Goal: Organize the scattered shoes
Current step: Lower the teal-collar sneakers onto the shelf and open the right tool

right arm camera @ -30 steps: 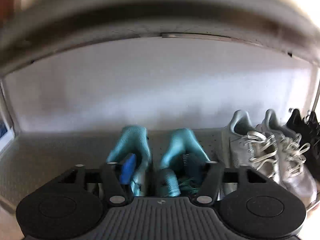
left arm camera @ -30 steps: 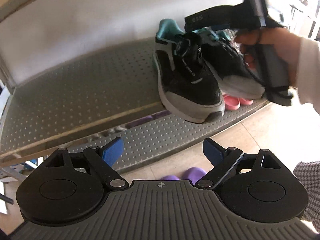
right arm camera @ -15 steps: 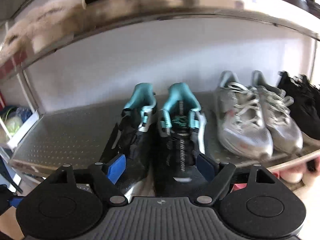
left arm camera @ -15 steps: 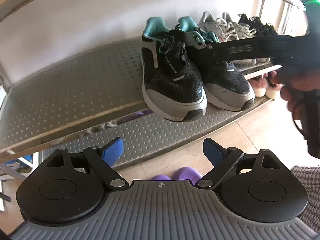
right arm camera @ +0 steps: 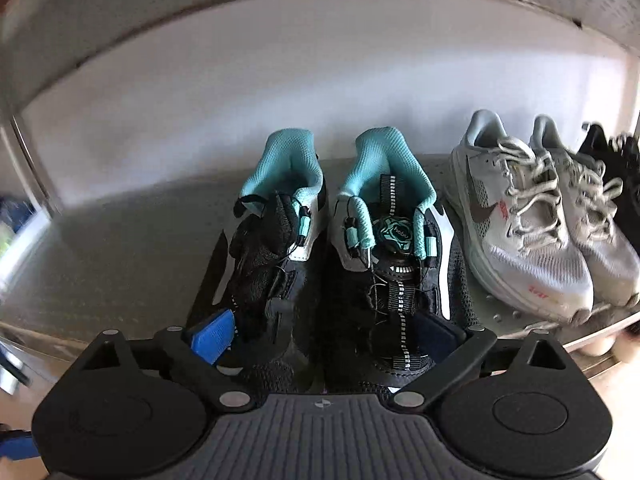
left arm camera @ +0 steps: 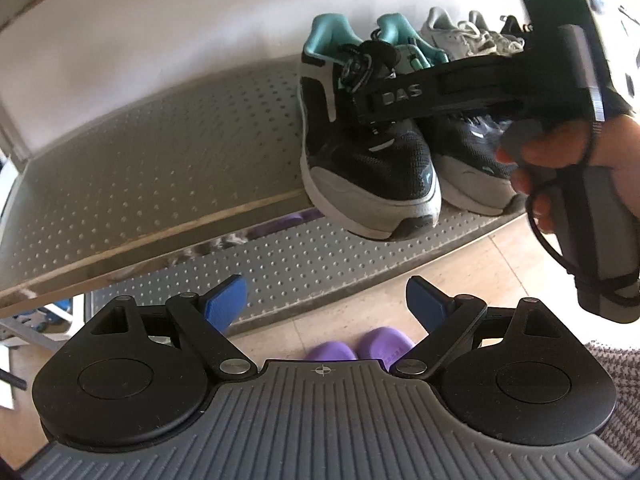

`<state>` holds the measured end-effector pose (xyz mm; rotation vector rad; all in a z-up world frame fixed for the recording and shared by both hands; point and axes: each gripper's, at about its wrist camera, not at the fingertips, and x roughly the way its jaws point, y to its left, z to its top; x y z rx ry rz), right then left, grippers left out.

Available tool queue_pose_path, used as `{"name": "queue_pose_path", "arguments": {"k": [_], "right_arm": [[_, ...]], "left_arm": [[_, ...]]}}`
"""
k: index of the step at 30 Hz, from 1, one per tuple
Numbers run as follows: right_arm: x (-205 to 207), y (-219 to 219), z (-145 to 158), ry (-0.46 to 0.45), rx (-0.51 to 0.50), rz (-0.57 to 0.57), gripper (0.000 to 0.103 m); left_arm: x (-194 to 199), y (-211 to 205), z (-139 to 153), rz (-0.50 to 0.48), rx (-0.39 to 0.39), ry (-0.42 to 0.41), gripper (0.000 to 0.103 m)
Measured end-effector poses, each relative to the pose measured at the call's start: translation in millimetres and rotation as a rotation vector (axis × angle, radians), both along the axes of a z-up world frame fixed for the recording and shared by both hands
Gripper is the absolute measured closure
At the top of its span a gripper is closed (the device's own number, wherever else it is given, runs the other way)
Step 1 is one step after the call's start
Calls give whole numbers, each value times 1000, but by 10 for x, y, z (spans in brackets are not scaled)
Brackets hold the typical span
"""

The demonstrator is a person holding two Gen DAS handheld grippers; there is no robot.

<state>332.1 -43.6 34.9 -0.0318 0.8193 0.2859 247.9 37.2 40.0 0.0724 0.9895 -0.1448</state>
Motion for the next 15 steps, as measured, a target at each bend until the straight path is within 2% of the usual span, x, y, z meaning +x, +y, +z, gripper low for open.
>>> {"name": "queue_pose_path", "arguments": {"k": [3,10,15], "right_arm": [[12,48,5,-24,-45,32,19],[150,-68,-16,-50,-55,93,19],[282,-55,-50,-98,-99,111,20]], "left_arm": [[-26,7,-19,-1,4,7,12],[-56,49,-48,7,10,17,12],[-71,95,-60,25,5,21,12]]}}
